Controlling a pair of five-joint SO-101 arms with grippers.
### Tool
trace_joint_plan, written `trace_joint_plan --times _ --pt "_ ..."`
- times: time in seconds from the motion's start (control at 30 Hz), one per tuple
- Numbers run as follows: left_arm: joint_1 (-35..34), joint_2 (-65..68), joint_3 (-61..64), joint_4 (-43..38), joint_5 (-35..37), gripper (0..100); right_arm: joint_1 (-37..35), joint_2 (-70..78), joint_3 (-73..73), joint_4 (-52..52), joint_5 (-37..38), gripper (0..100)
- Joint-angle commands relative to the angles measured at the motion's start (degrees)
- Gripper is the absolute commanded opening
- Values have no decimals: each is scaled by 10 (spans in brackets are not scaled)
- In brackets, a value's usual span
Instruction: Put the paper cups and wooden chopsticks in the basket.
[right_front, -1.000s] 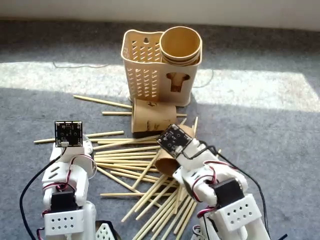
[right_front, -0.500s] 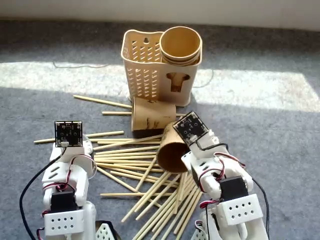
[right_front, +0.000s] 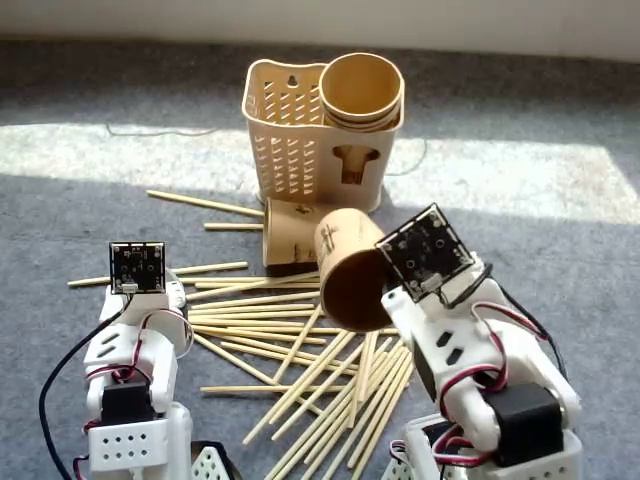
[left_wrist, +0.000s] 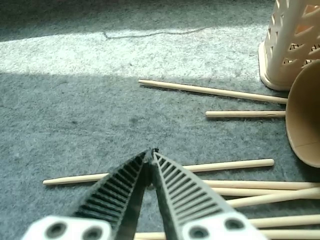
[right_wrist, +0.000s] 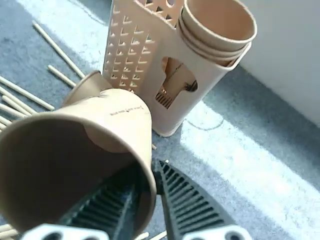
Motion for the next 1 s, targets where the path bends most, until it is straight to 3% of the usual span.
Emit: trace_joint_plan --times 0.0,0.27,0.57,0.97 --pt "-3 -5 -4 -10 -4 11 6 3 -70 -2 -18 8" --pt "-3 -5 -4 -10 -4 11 6 3 -131 -92 -46 8" --pt "-6 -5 -4 -10 -4 11 6 7 -126 -278 -47 8" --pt "-6 -5 -4 -10 -5 11 49 215 -119 -400 -46 8"
